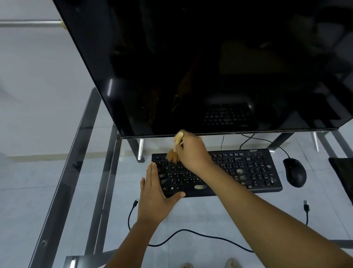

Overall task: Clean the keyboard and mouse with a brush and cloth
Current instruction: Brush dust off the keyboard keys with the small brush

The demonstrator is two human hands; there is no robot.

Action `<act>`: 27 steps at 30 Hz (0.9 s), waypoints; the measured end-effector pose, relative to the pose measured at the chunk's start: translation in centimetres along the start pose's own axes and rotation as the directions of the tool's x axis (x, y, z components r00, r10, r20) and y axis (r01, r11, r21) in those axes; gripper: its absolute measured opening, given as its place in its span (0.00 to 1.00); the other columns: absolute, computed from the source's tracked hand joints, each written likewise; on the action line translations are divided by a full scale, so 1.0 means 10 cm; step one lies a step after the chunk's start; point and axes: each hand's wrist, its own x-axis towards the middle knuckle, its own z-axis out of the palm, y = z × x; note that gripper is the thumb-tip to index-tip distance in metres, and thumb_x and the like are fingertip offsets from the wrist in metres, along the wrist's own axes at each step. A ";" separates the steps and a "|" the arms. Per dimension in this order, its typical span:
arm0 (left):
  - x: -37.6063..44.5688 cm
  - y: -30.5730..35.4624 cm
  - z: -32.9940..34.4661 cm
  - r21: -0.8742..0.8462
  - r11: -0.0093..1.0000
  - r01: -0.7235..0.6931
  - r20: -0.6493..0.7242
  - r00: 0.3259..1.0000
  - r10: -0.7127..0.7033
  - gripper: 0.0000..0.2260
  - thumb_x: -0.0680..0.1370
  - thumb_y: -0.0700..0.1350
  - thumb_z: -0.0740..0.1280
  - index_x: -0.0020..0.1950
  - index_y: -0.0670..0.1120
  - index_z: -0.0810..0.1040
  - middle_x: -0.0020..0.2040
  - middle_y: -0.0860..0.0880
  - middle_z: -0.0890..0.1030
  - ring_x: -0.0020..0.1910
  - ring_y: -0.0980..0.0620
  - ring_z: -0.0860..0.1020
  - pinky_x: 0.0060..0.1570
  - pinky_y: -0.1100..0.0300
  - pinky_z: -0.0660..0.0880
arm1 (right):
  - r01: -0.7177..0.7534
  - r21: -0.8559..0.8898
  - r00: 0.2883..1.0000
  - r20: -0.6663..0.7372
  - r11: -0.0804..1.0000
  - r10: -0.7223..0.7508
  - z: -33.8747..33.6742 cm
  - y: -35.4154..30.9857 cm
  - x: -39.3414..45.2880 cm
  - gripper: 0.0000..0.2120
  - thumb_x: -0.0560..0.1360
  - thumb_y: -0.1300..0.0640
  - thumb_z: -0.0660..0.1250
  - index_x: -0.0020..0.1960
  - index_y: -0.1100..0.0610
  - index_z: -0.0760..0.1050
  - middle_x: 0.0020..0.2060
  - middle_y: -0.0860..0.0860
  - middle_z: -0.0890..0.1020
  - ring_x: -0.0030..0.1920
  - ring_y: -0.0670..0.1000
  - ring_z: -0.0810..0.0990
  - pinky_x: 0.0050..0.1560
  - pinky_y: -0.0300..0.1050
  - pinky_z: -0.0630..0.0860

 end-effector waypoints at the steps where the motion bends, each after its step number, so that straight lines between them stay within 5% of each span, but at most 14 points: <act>1: 0.00 0.00 0.00 -0.003 1.000 0.005 0.003 1.000 -0.005 0.54 0.65 0.65 0.73 0.78 0.46 0.45 0.78 0.50 0.52 0.76 0.51 0.50 0.74 0.46 0.53 | 0.002 0.029 0.998 -0.058 1.000 0.000 0.00 0.00 0.00 0.03 0.78 0.63 0.62 0.47 0.59 0.74 0.38 0.51 0.82 0.38 0.48 0.81 0.41 0.45 0.80; 5: 0.01 -0.01 0.01 -0.002 1.000 0.010 -0.009 1.000 -0.010 0.53 0.66 0.65 0.72 0.78 0.46 0.45 0.78 0.50 0.53 0.76 0.52 0.49 0.75 0.47 0.51 | 0.048 -0.043 0.990 0.131 0.998 -0.042 0.03 0.00 -0.06 0.02 0.77 0.63 0.63 0.47 0.60 0.75 0.40 0.53 0.83 0.39 0.48 0.81 0.40 0.40 0.77; 9: 0.00 -0.04 0.02 0.023 1.000 0.008 -0.004 1.000 -0.008 0.53 0.65 0.67 0.71 0.78 0.47 0.44 0.78 0.51 0.53 0.76 0.54 0.48 0.75 0.49 0.48 | -0.002 0.073 0.998 -0.069 0.997 0.007 -0.11 0.11 -0.03 0.02 0.76 0.65 0.64 0.48 0.59 0.74 0.39 0.51 0.80 0.33 0.40 0.79 0.33 0.33 0.76; 12: 0.03 -0.05 0.01 0.098 0.995 0.005 0.017 1.000 -0.007 0.53 0.66 0.70 0.68 0.78 0.47 0.44 0.78 0.50 0.50 0.77 0.54 0.45 0.75 0.50 0.42 | -0.068 0.006 0.991 0.117 0.998 0.067 -0.21 0.20 -0.06 0.03 0.76 0.62 0.65 0.49 0.58 0.75 0.41 0.53 0.81 0.36 0.46 0.81 0.35 0.37 0.78; 16: 0.09 0.03 -0.01 0.224 0.969 -0.101 0.071 0.994 0.087 0.50 0.69 0.66 0.67 0.78 0.46 0.42 0.79 0.51 0.45 0.76 0.55 0.39 0.74 0.49 0.38 | -0.084 0.077 0.994 -0.068 0.993 0.090 -0.42 0.34 -0.09 0.02 0.77 0.65 0.63 0.47 0.61 0.74 0.36 0.51 0.80 0.33 0.40 0.79 0.29 0.27 0.69; 19: 0.14 0.15 0.02 0.251 0.944 -0.216 0.118 0.974 0.192 0.46 0.72 0.65 0.65 0.78 0.47 0.43 0.78 0.52 0.43 0.76 0.55 0.38 0.75 0.47 0.41 | -0.107 0.031 0.991 0.080 0.994 0.104 -0.47 0.38 -0.14 0.03 0.75 0.65 0.65 0.46 0.59 0.76 0.35 0.48 0.81 0.34 0.40 0.79 0.30 0.27 0.70; 23: 0.15 0.34 0.14 0.230 0.932 -0.280 0.168 0.955 0.245 0.44 0.74 0.63 0.64 0.78 0.46 0.42 0.77 0.53 0.41 0.76 0.56 0.37 0.75 0.51 0.40 | -0.114 0.072 0.985 -0.121 0.991 0.122 -0.57 0.48 -0.15 0.03 0.76 0.64 0.65 0.48 0.58 0.75 0.37 0.50 0.81 0.32 0.39 0.79 0.30 0.28 0.72; 26: 0.12 0.38 0.22 0.194 0.940 -0.281 0.176 0.952 0.249 0.44 0.74 0.63 0.63 0.78 0.46 0.42 0.78 0.53 0.41 0.76 0.56 0.37 0.75 0.53 0.40 | -0.129 -0.030 0.984 0.123 0.991 0.132 -0.60 0.49 -0.18 0.02 0.75 0.61 0.66 0.47 0.56 0.76 0.36 0.49 0.81 0.34 0.45 0.80 0.34 0.39 0.77; 27: 0.10 0.39 0.26 0.187 0.940 -0.284 0.180 0.951 0.251 0.44 0.74 0.64 0.63 0.78 0.46 0.42 0.78 0.53 0.41 0.75 0.57 0.36 0.75 0.54 0.39 | -0.111 -0.067 0.989 0.094 0.992 0.118 -0.61 0.49 -0.19 0.02 0.75 0.62 0.65 0.47 0.57 0.75 0.34 0.48 0.80 0.30 0.43 0.78 0.31 0.37 0.74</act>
